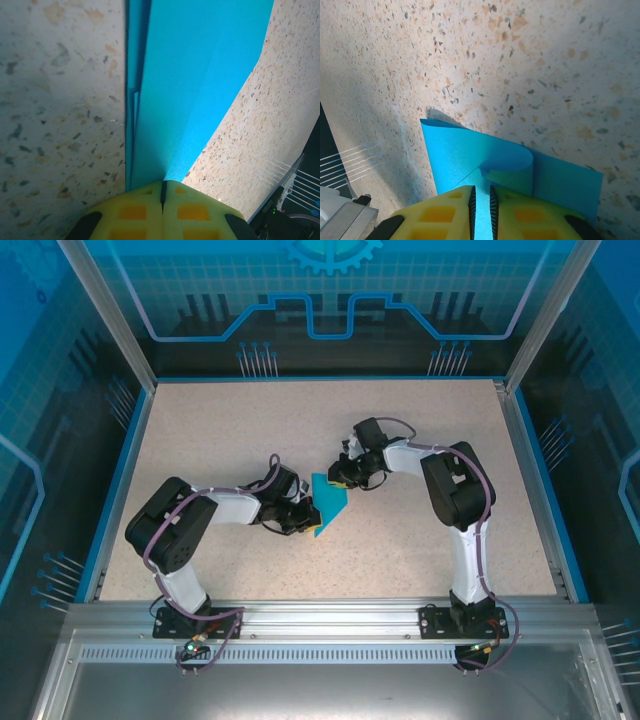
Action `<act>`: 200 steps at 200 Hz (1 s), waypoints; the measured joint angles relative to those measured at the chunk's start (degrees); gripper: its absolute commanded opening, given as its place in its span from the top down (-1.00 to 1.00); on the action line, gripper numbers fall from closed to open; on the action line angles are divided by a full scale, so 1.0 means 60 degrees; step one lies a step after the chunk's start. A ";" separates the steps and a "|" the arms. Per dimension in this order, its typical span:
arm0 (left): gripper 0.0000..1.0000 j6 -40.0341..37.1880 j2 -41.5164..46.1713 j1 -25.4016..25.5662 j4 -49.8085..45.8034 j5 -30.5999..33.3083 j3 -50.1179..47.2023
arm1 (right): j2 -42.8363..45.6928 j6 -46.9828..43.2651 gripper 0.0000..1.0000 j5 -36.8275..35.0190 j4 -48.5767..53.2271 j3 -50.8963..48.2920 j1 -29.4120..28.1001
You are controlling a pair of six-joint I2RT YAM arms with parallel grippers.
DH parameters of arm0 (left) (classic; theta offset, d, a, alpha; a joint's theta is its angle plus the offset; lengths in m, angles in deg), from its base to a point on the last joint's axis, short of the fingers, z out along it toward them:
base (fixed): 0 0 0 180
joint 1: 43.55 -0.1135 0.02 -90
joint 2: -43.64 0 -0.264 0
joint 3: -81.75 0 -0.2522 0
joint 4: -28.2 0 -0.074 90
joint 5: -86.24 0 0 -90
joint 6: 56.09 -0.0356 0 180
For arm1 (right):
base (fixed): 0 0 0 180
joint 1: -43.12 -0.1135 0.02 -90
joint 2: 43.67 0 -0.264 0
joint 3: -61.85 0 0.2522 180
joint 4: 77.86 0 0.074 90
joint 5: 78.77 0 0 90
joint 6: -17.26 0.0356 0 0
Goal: Fold a paper plane with a square sheet of paper (pick it up from the middle)
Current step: Fourth fold the wing at the center of the table.
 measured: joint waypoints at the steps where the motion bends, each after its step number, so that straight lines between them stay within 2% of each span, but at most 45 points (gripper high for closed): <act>1: 1.00 0.0000 0.0000 0.0000 0.0000 0.0000 0.0000 | 0.0000 0.0000 0.62 0.0000 0.0000 0.0000 0.0000; 94: 1.00 -0.0113 -0.0025 0.0004 -0.0047 0.0004 0.0051 | -0.0463 -0.0080 0.60 -0.0291 0.0084 0.0816 0.0583; 200: 1.00 -0.0186 -0.0025 0.0004 -0.0058 0.0004 0.0055 | -0.0488 -0.0543 0.59 -0.0663 0.0765 0.1260 0.0710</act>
